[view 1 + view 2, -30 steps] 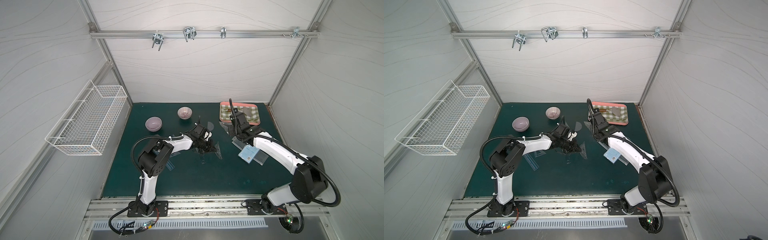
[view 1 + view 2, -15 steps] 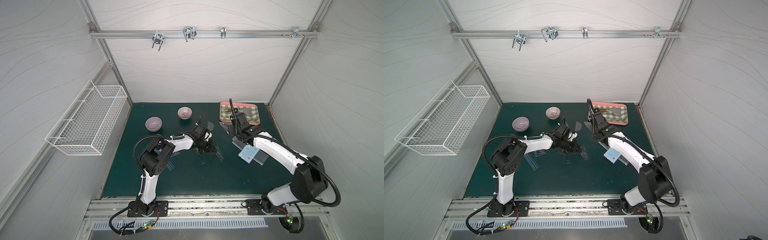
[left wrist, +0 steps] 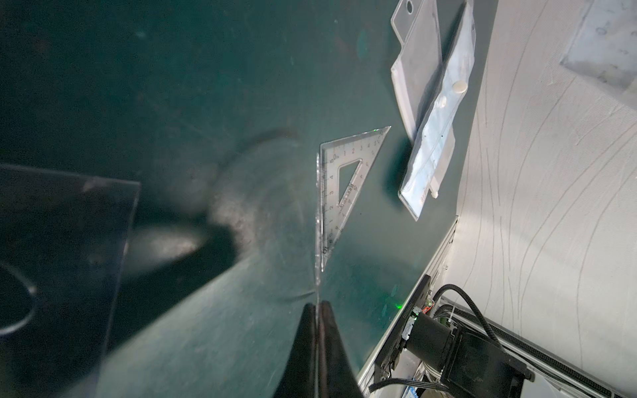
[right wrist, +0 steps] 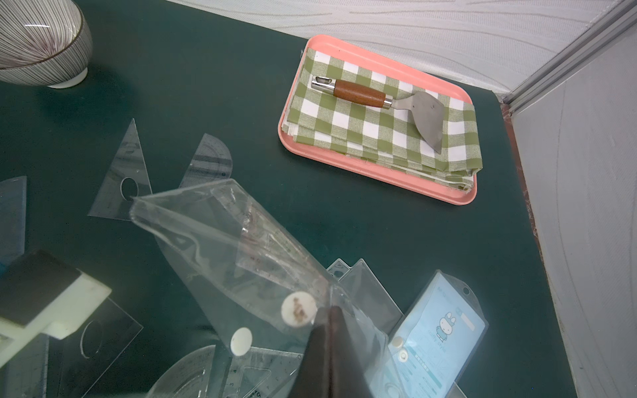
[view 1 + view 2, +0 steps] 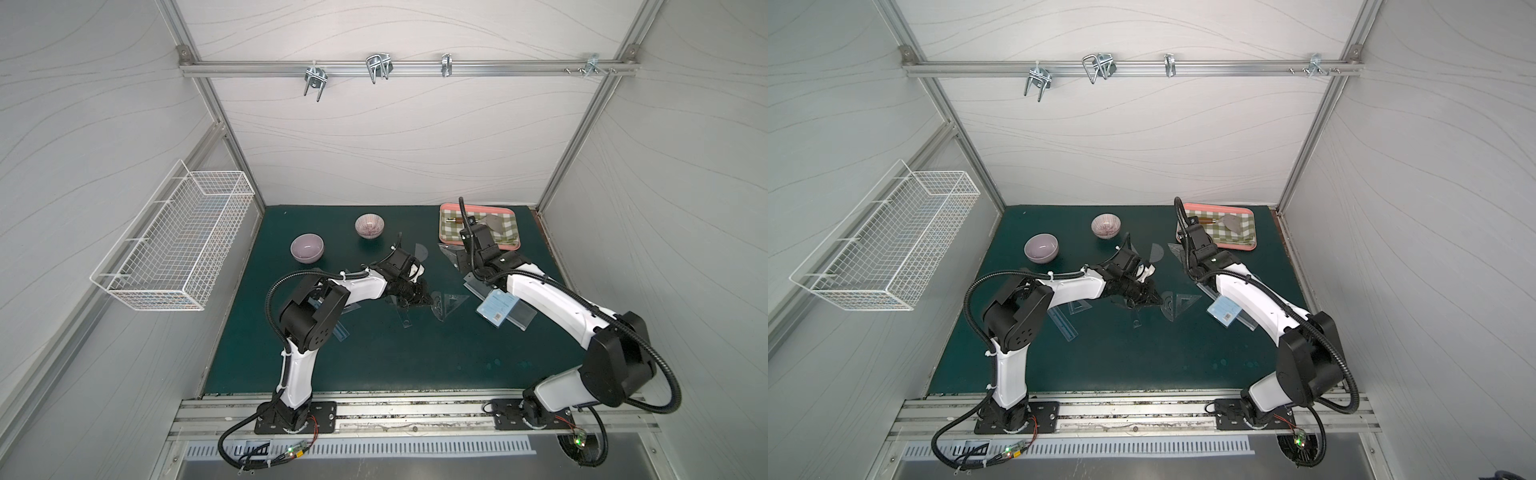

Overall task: Open the ruler set and take out the ruler
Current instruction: Place the ruler at the center of the board.

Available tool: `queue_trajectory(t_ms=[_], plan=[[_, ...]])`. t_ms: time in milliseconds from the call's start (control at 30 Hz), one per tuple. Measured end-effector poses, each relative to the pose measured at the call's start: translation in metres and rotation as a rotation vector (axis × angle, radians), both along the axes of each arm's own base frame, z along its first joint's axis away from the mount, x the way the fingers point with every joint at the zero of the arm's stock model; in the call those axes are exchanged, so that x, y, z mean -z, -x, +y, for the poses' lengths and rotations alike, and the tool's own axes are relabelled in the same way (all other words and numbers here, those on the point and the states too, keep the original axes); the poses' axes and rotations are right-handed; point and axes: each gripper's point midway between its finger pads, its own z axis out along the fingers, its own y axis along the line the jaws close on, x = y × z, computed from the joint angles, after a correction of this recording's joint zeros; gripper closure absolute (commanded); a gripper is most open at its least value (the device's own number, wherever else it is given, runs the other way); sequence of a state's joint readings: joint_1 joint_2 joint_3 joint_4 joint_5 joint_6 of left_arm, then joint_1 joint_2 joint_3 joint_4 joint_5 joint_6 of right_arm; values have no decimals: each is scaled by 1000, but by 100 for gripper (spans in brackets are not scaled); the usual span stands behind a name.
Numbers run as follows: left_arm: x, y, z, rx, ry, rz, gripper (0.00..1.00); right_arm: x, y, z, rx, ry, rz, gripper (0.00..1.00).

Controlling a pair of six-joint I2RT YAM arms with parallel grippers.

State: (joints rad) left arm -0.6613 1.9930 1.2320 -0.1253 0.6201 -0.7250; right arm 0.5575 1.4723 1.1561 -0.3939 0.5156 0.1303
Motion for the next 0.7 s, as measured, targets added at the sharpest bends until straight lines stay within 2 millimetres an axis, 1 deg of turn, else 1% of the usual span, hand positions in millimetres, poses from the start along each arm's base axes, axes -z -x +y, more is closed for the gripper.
queue_trajectory(t_ms=[100,200,300,367,433,500,533,667,700], plan=[[-10,-1,6,-11,8,-16,100,0,0,0,0,0,0,100],[-27,0,14,-20,22,-41,100,0,0,0,0,0,0,100],[-43,-3,22,-32,36,-72,100,0,0,0,0,0,0,100],[-48,-8,26,-39,42,-87,100,0,0,0,0,-1,0,100],[-47,-15,30,-45,42,-89,100,0,0,0,-1,-1,0,100],[-45,-26,33,-52,37,-79,100,0,0,0,-1,-1,0,100],[-45,-36,33,-54,39,-79,100,0,0,0,-1,-1,0,100],[-47,-79,21,-52,78,-105,100,0,0,0,-1,0,0,100],[-47,-86,18,-50,87,-107,100,0,0,0,-1,0,0,100]])
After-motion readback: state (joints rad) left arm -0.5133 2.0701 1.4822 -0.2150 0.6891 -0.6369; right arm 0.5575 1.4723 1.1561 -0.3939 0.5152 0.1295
